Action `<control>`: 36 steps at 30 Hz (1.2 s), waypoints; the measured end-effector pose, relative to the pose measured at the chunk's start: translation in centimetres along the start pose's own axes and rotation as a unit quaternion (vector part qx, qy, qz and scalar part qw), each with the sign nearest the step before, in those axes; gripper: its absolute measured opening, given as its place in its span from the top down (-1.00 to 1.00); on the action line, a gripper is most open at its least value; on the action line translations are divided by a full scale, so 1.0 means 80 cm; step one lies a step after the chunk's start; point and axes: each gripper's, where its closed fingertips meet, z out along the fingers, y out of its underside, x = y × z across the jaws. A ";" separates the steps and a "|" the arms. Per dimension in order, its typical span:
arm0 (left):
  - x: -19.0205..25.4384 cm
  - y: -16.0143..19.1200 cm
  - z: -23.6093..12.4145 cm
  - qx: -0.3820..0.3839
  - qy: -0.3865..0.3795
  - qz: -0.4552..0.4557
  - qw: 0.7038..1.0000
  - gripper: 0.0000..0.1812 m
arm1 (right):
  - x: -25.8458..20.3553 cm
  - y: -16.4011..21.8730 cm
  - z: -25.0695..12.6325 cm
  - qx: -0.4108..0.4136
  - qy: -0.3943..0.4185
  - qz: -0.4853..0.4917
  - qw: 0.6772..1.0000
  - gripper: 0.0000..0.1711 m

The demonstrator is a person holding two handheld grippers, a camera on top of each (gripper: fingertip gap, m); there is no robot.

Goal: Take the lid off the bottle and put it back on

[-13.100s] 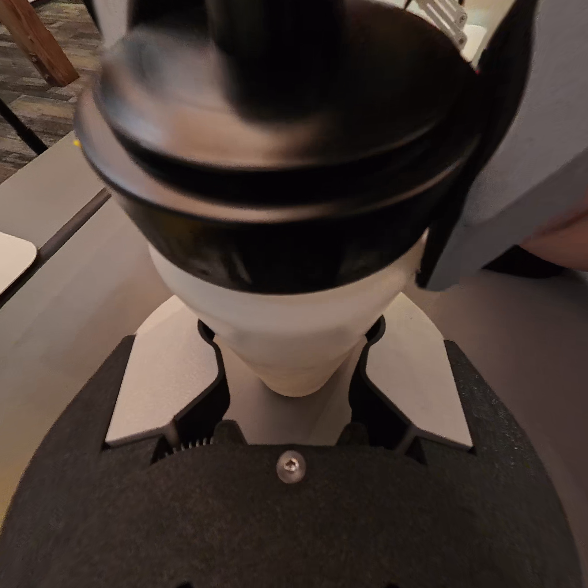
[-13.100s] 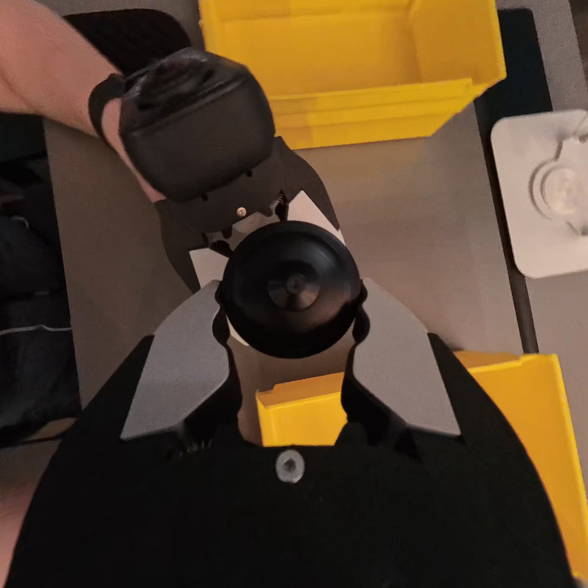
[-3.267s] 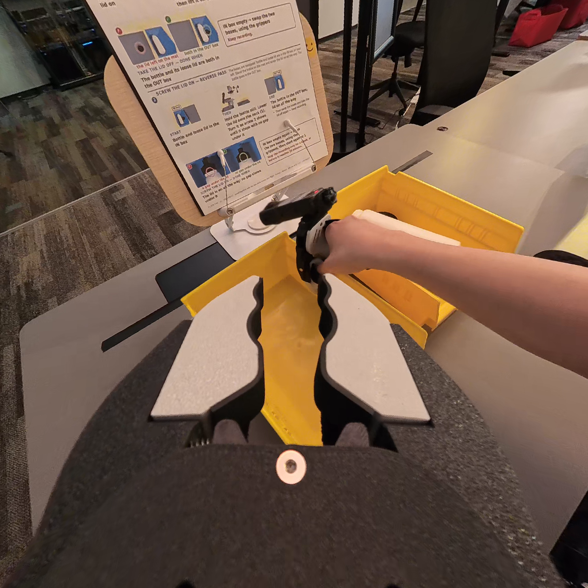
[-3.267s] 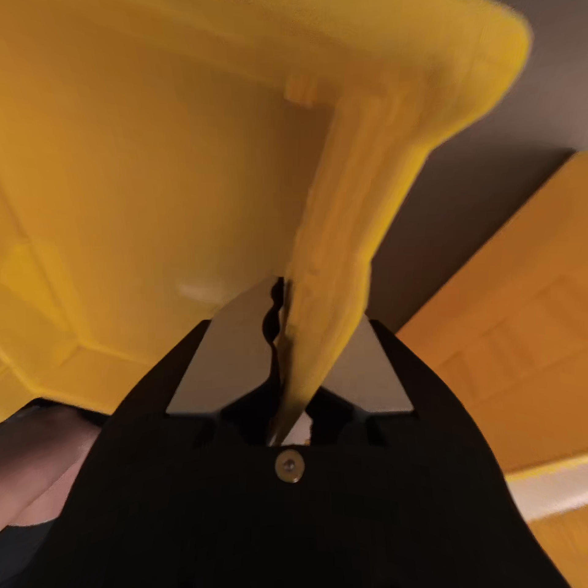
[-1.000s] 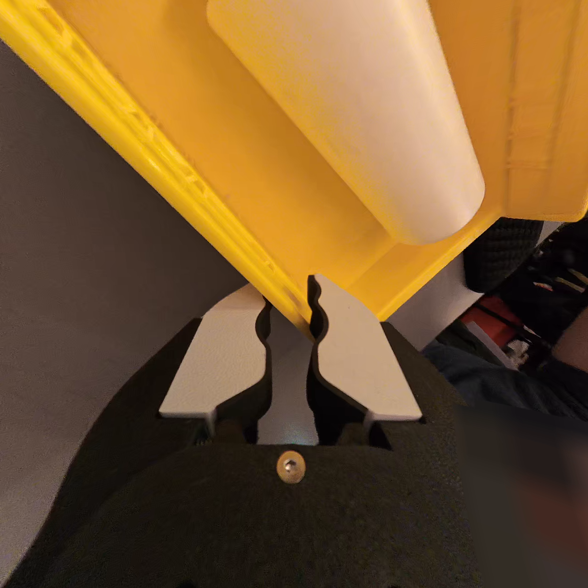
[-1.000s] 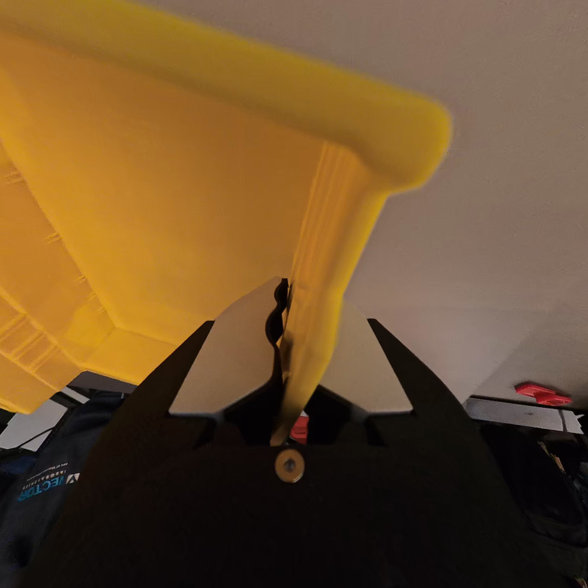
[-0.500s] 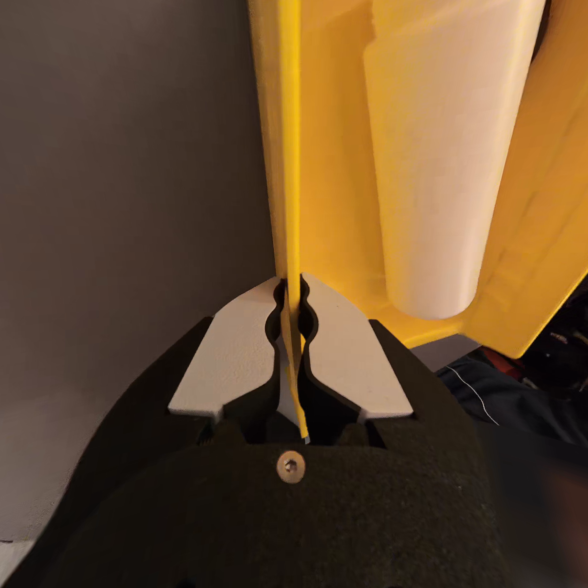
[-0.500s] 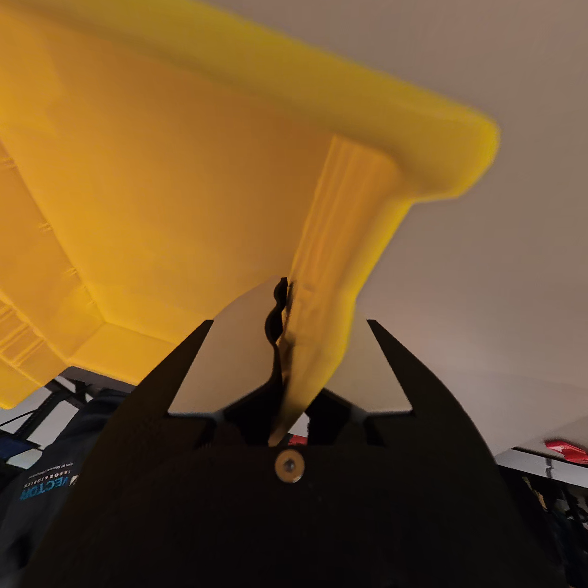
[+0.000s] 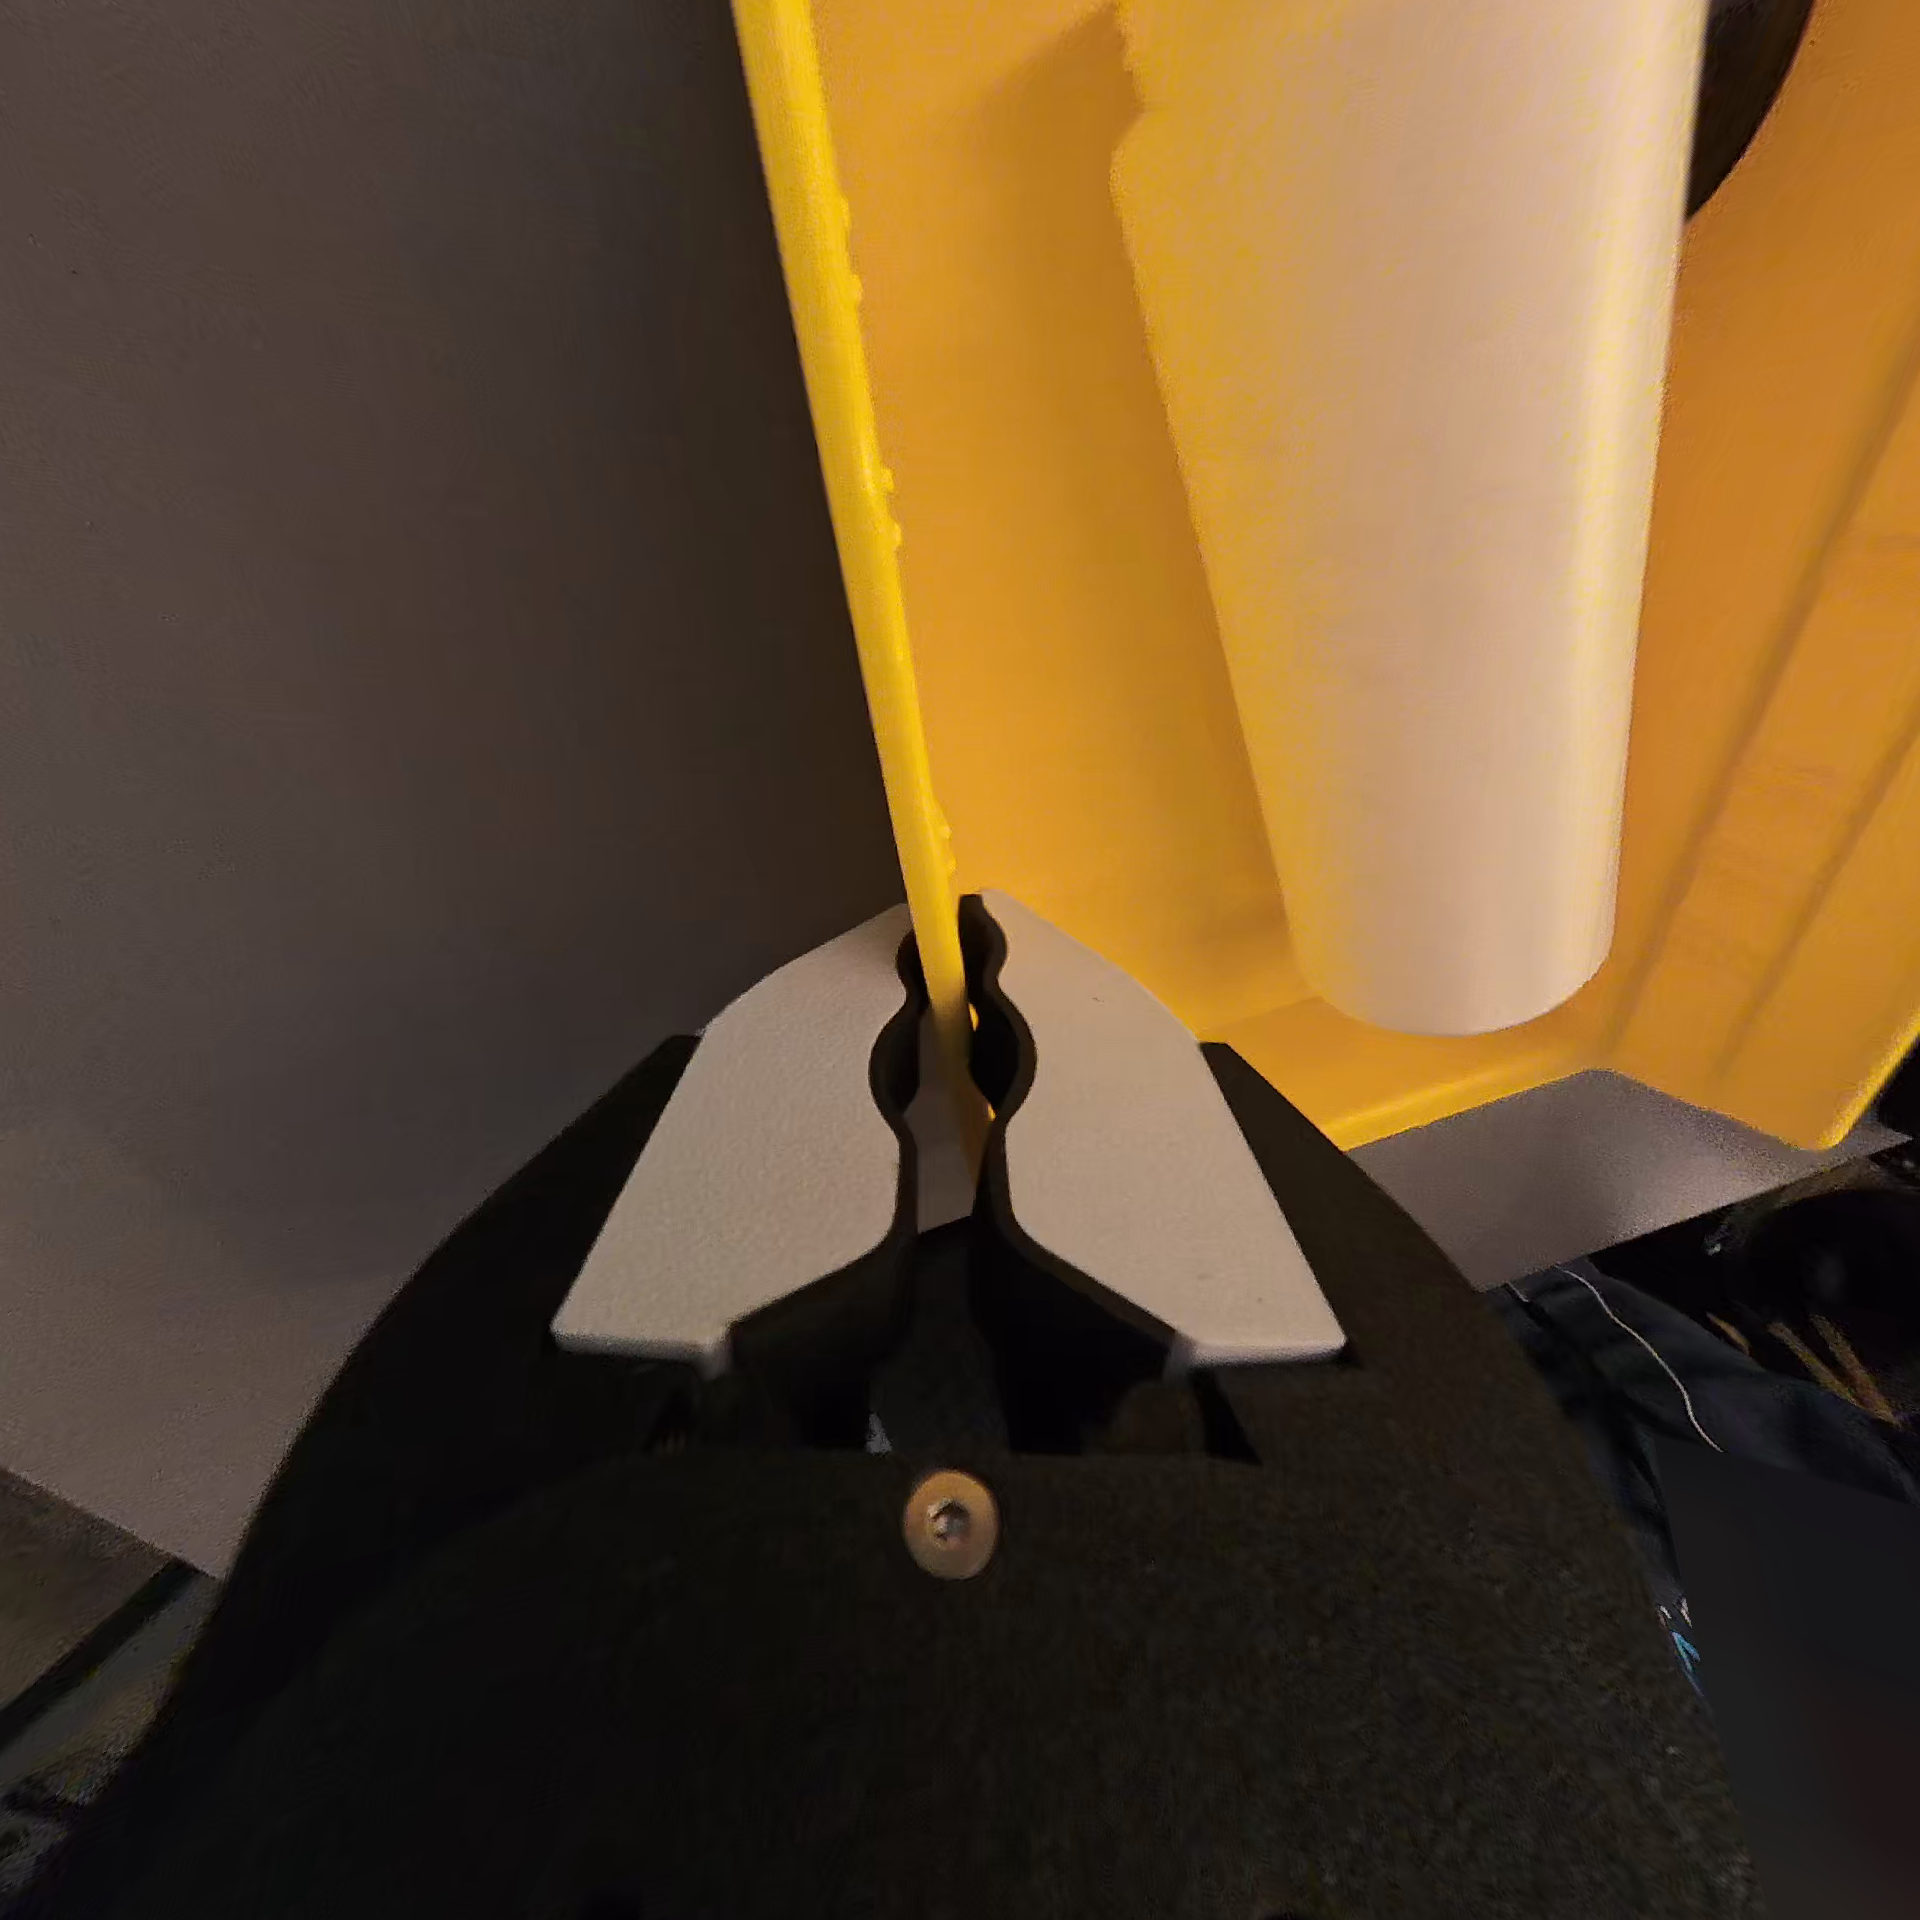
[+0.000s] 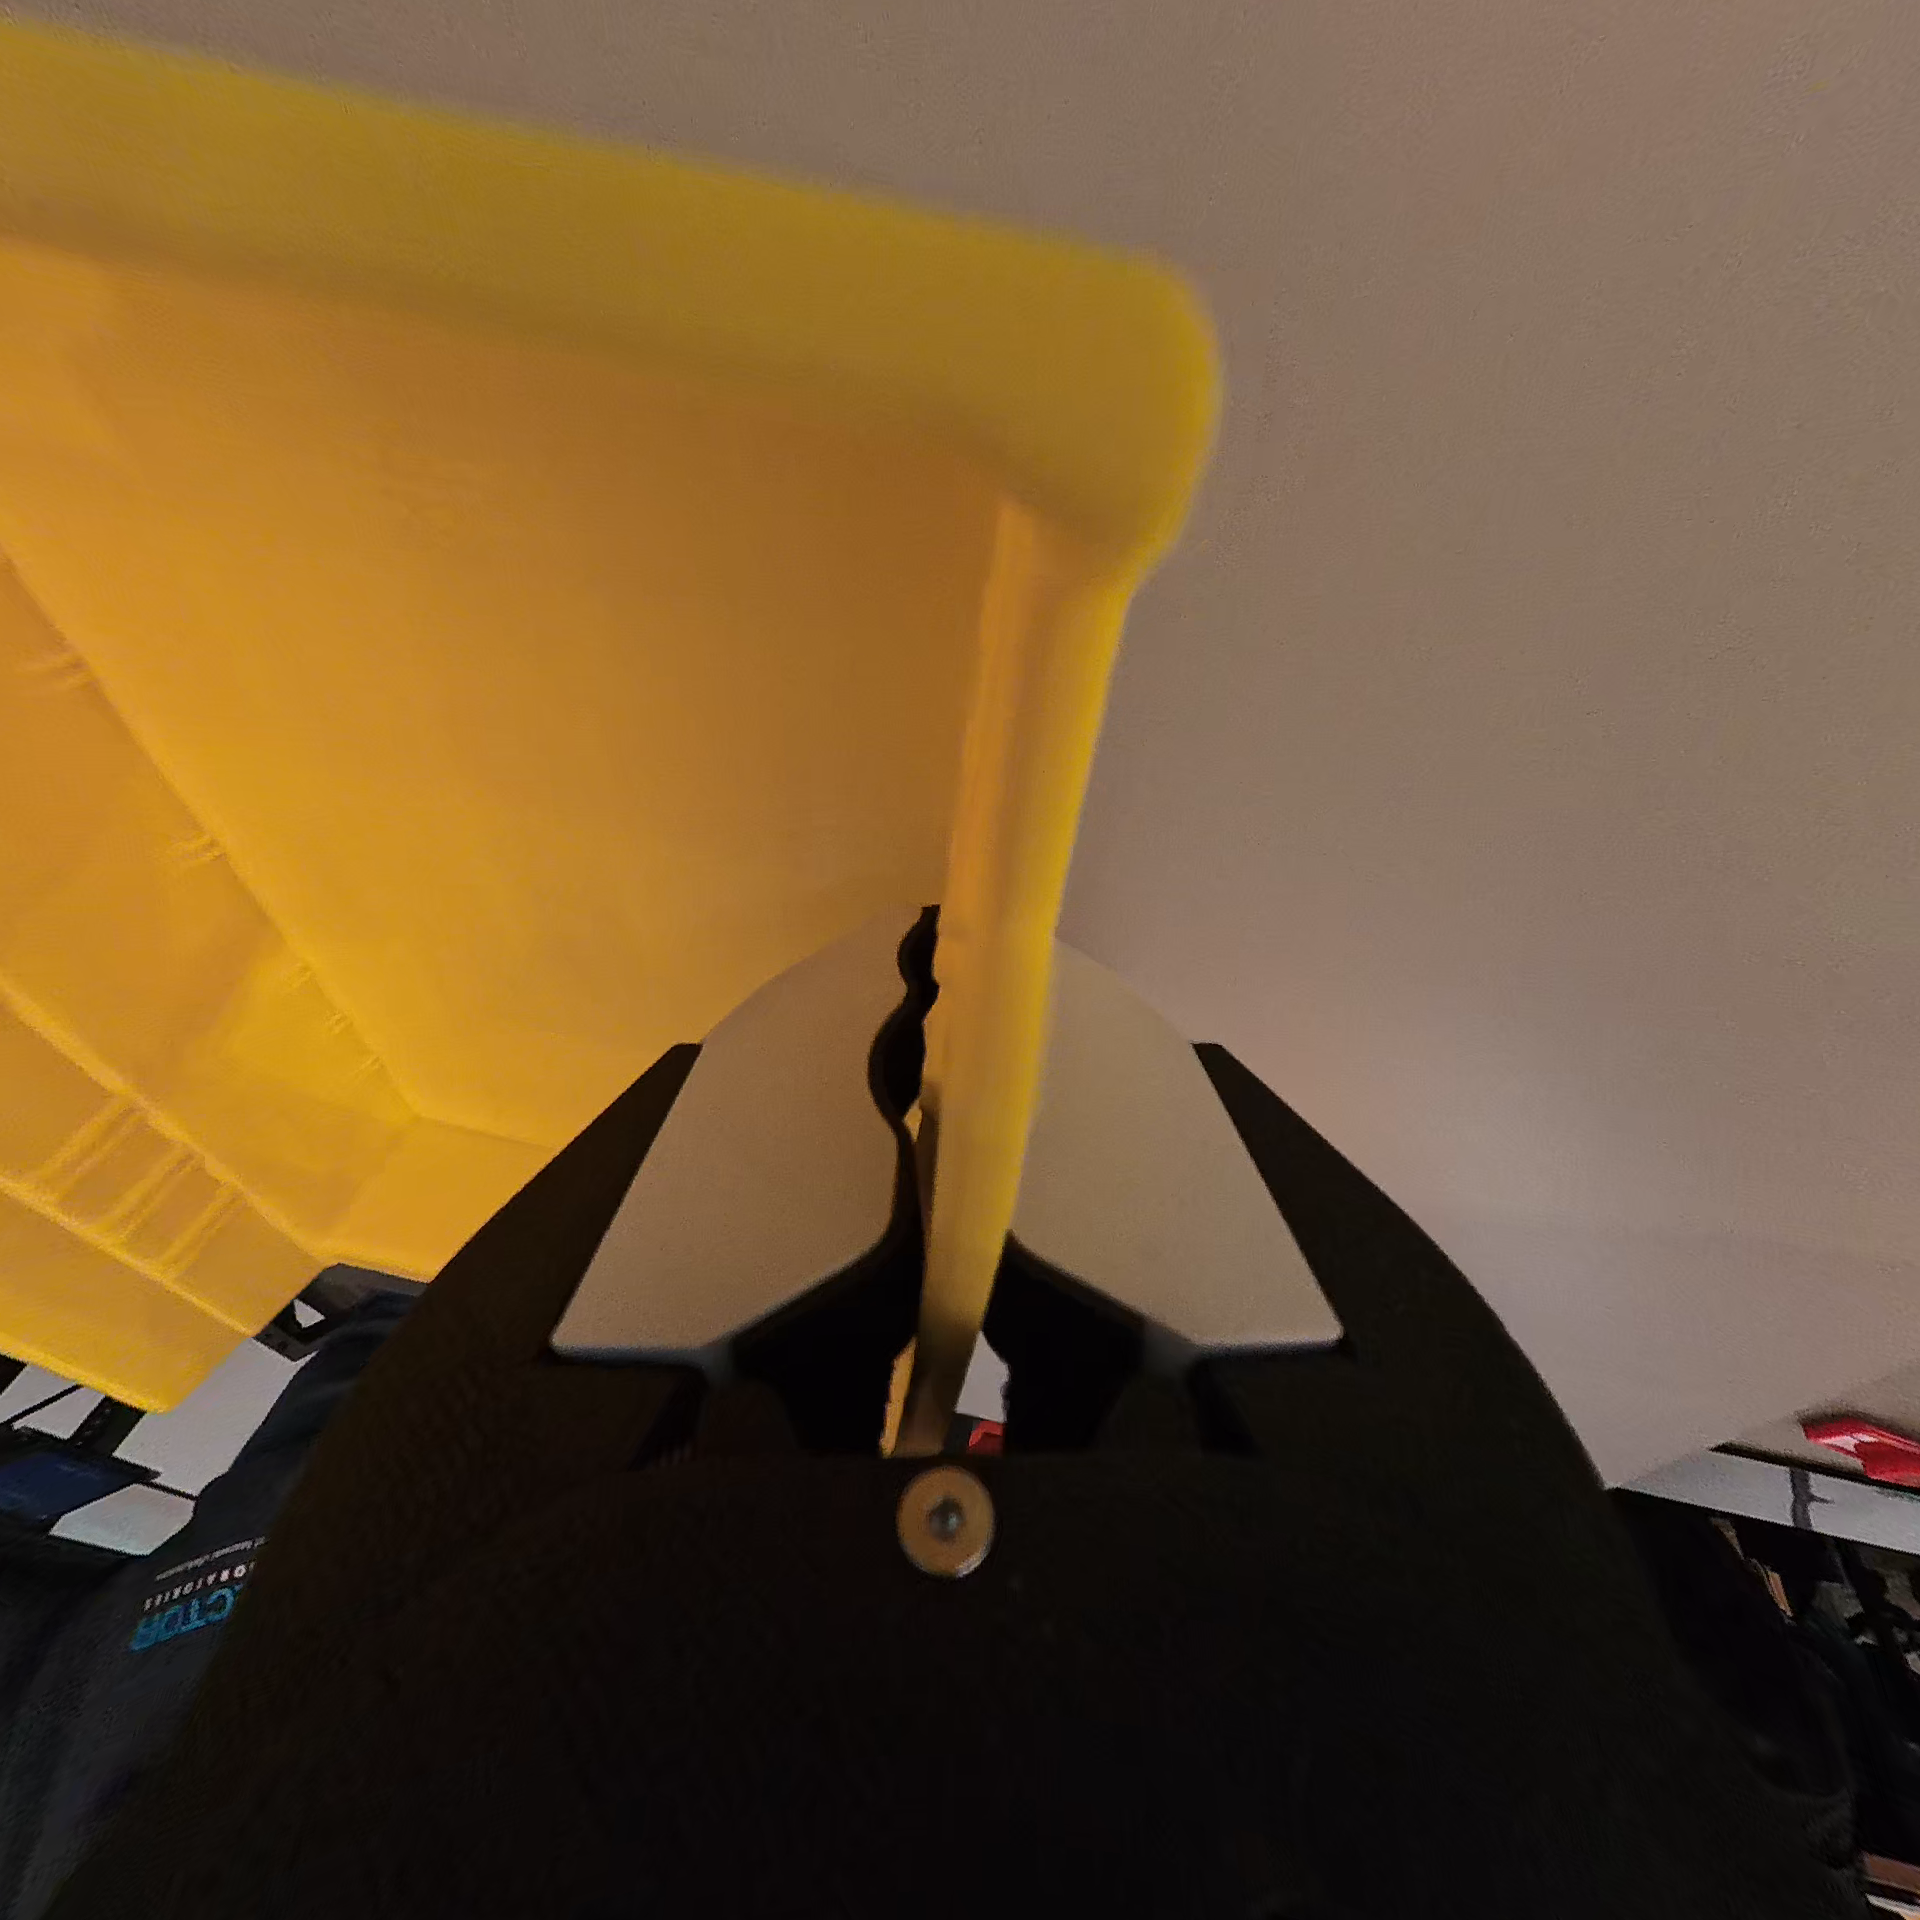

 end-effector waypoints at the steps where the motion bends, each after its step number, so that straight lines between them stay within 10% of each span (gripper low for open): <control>1: -0.007 0.002 -0.002 0.003 0.001 -0.003 1.000 0.95 | -0.002 -0.001 0.000 -0.001 0.001 0.001 1.000 0.95; 36: -0.150 0.041 -0.040 0.096 -0.044 -0.066 0.992 0.96 | 0.045 -0.010 -0.011 0.008 0.028 -0.022 0.999 0.93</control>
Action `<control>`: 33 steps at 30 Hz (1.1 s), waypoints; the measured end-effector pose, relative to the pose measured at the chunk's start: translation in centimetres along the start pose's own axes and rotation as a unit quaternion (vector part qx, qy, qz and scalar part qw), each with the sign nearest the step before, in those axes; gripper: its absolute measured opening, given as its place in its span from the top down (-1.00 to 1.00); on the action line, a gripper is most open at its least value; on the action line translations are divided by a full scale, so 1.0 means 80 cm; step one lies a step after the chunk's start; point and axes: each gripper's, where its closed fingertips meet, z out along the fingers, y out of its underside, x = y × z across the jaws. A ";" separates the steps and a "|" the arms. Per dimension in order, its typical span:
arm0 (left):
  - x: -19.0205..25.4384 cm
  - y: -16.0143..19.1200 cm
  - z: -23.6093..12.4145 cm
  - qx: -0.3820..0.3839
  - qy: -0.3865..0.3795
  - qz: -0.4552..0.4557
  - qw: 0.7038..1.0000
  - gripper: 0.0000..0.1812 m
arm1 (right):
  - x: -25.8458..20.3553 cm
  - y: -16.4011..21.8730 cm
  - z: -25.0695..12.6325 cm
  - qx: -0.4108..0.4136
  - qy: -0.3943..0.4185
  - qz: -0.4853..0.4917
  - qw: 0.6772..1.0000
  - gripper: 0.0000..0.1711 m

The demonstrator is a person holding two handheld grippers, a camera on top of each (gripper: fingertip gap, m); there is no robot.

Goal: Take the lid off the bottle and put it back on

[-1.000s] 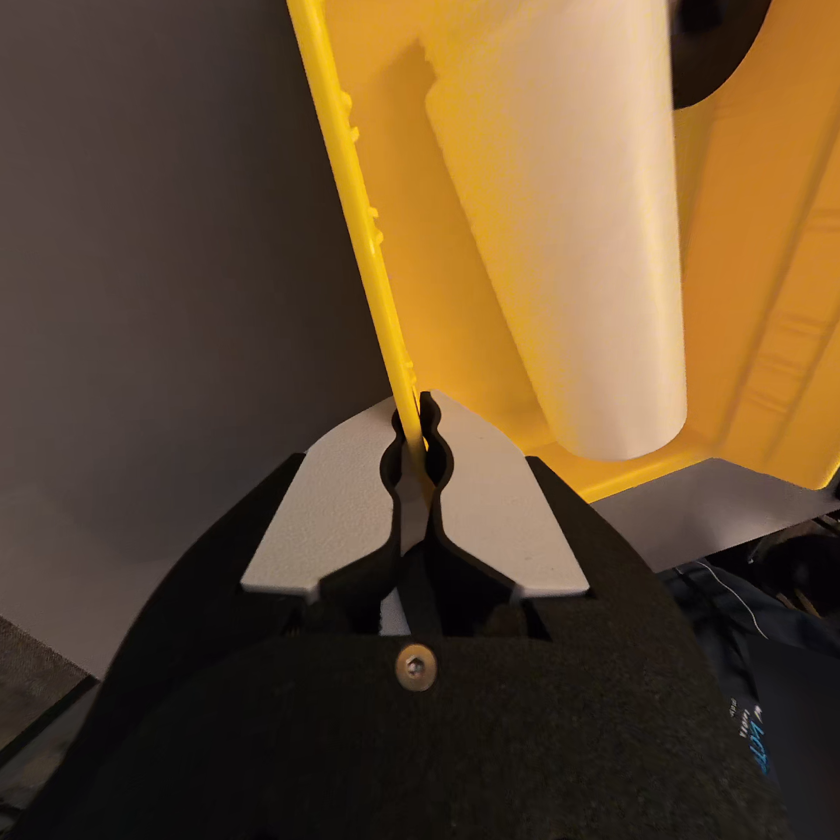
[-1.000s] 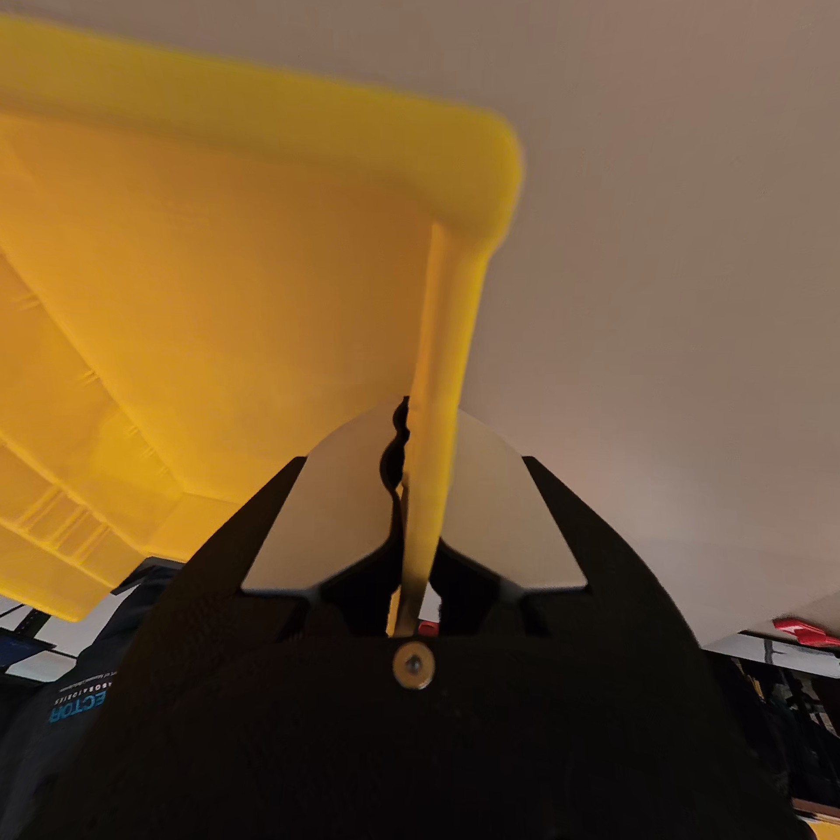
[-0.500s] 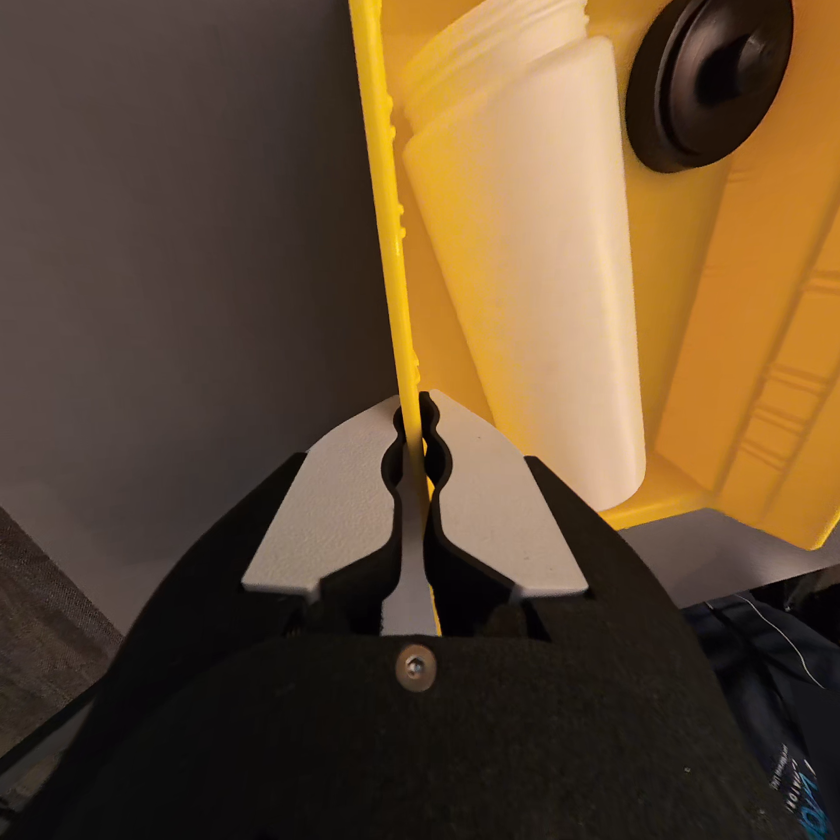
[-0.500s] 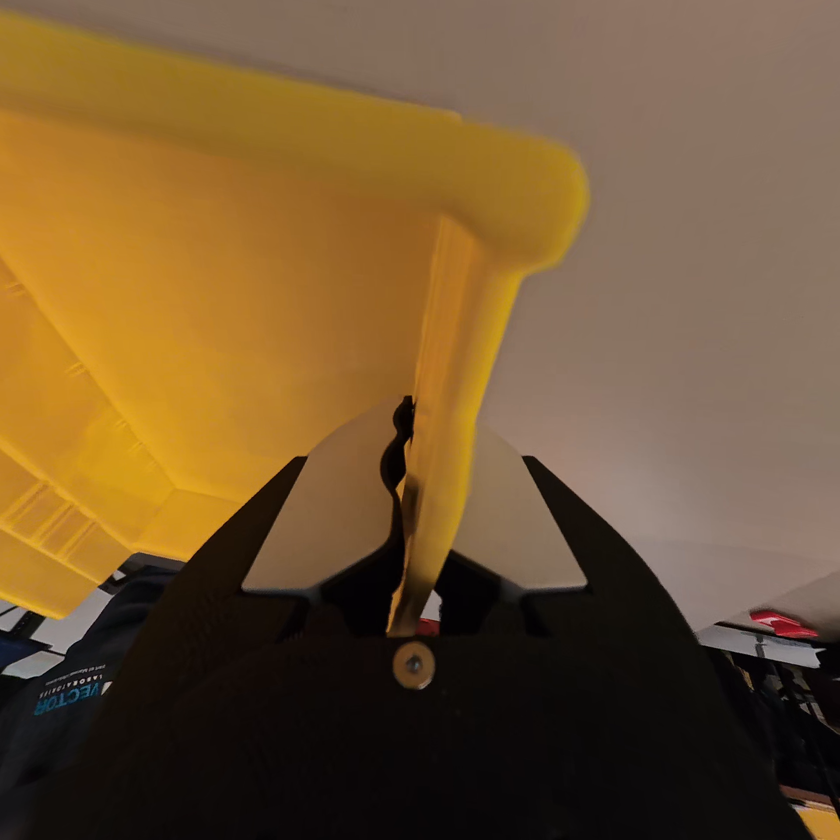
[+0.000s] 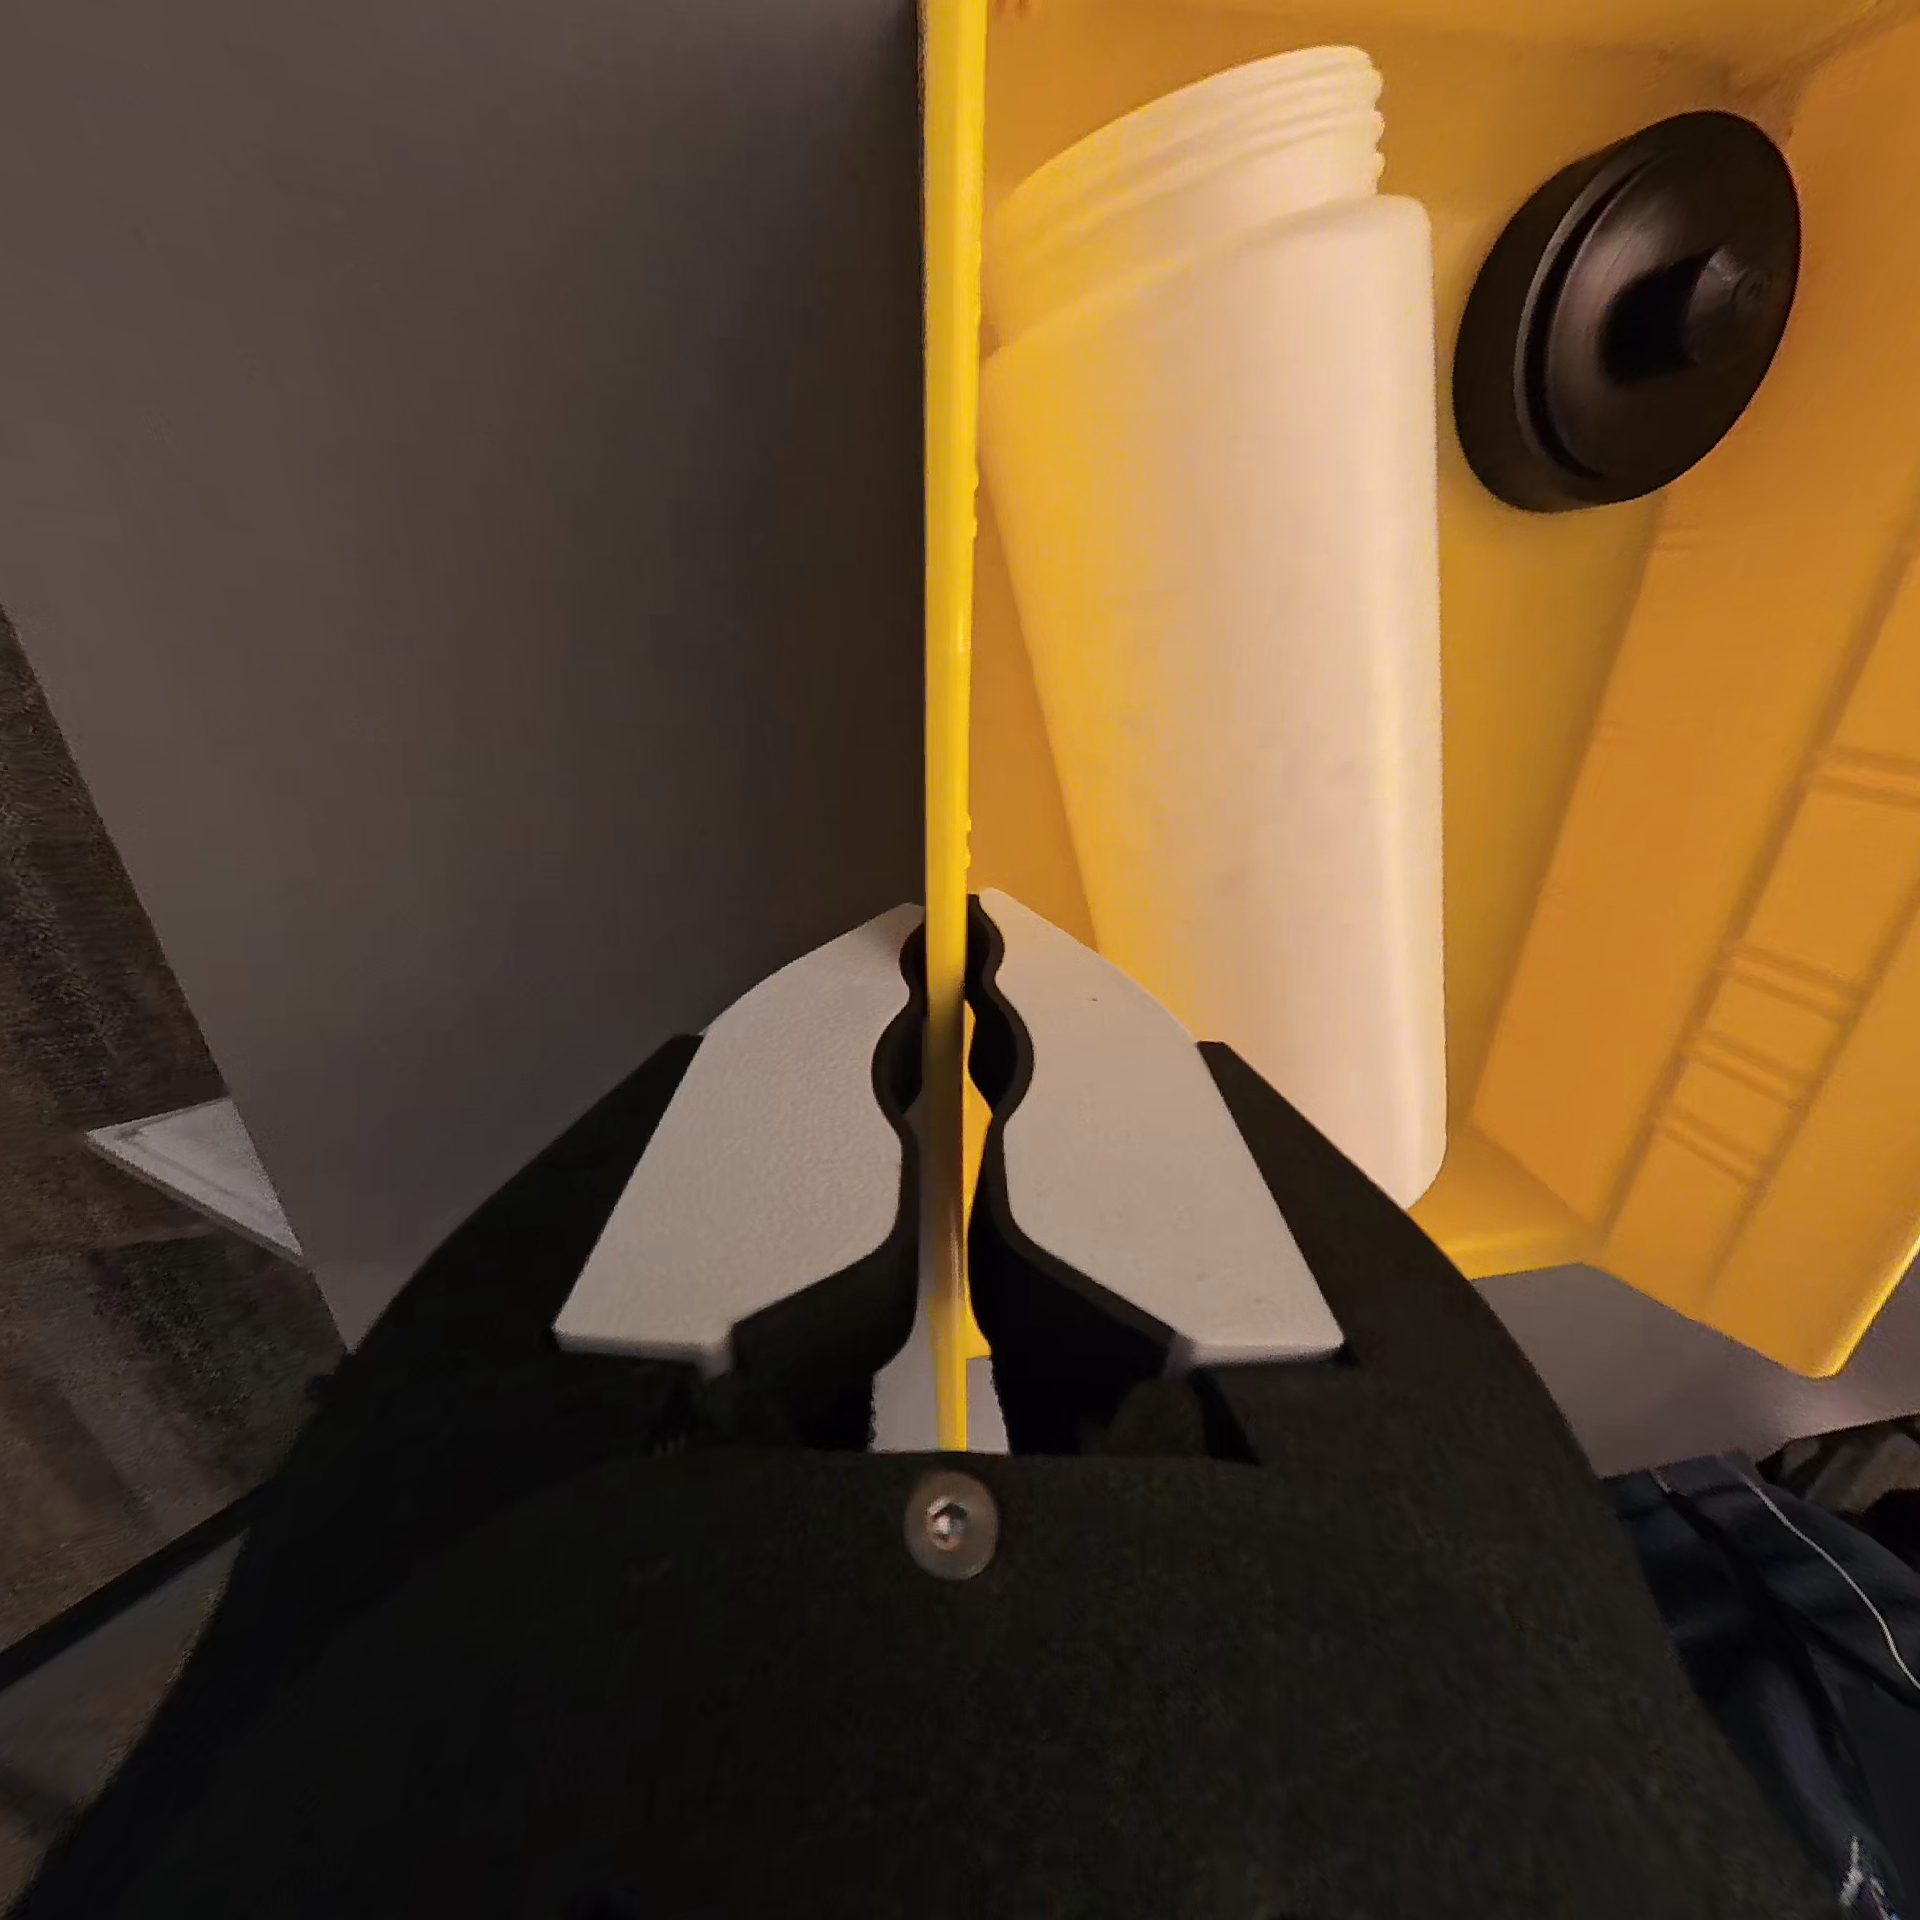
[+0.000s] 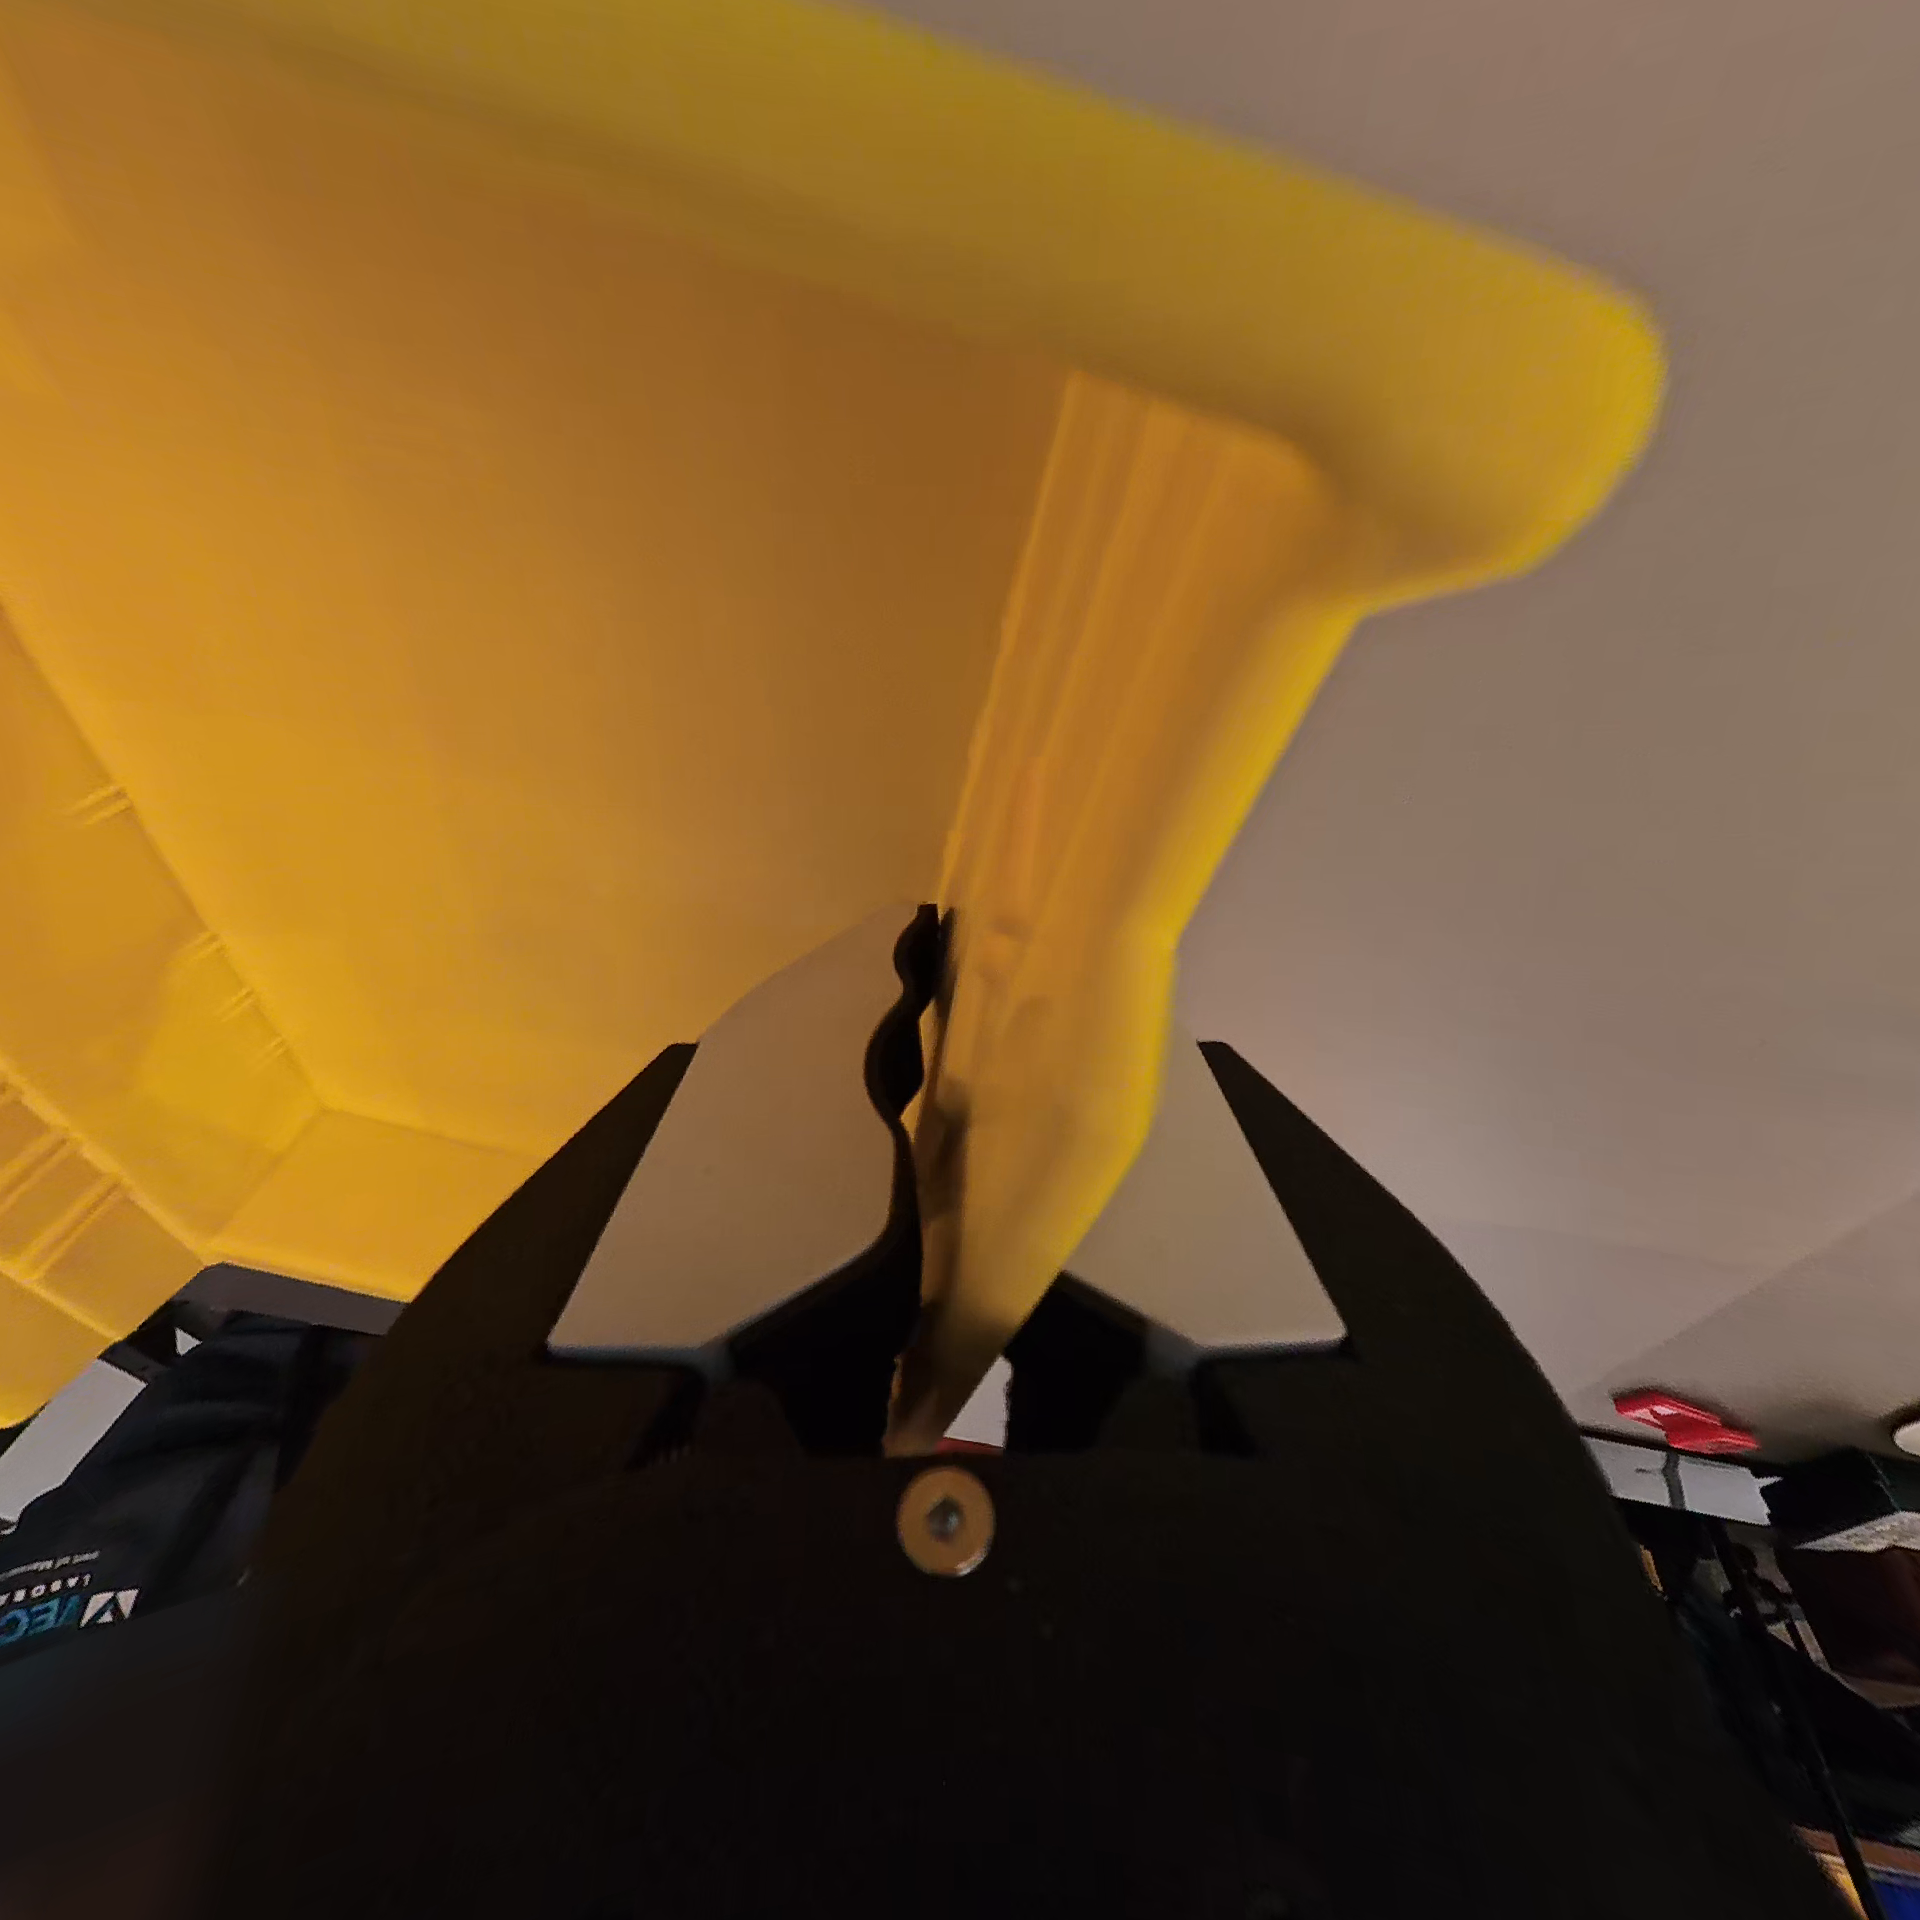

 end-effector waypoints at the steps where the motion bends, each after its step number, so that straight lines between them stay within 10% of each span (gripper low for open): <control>1: -0.002 0.001 -0.001 0.006 0.004 -0.006 1.000 0.96 | 0.002 0.000 0.000 0.001 0.001 0.000 1.000 0.93; 11: -0.017 -0.004 -0.022 0.091 0.039 -0.021 0.995 0.93 | 0.018 0.007 -0.002 0.018 0.058 -0.044 0.997 0.77; 17: 0.004 -0.018 -0.090 0.227 0.047 0.009 0.973 0.27 | 0.017 -0.011 -0.064 0.165 0.125 -0.082 0.975 0.59; 20: 0.052 -0.008 -0.096 0.244 0.082 0.044 0.965 0.26 | 0.000 -0.008 -0.112 0.258 0.122 -0.064 0.956 0.56; 24: 0.084 0.009 -0.074 0.219 0.031 0.100 0.970 0.25 | -0.017 0.013 -0.130 0.346 0.092 -0.046 0.933 0.52; 33: 0.071 0.032 0.001 0.100 -0.052 0.096 0.989 -0.01 | -0.015 0.019 -0.039 0.261 -0.027 0.043 0.964 0.37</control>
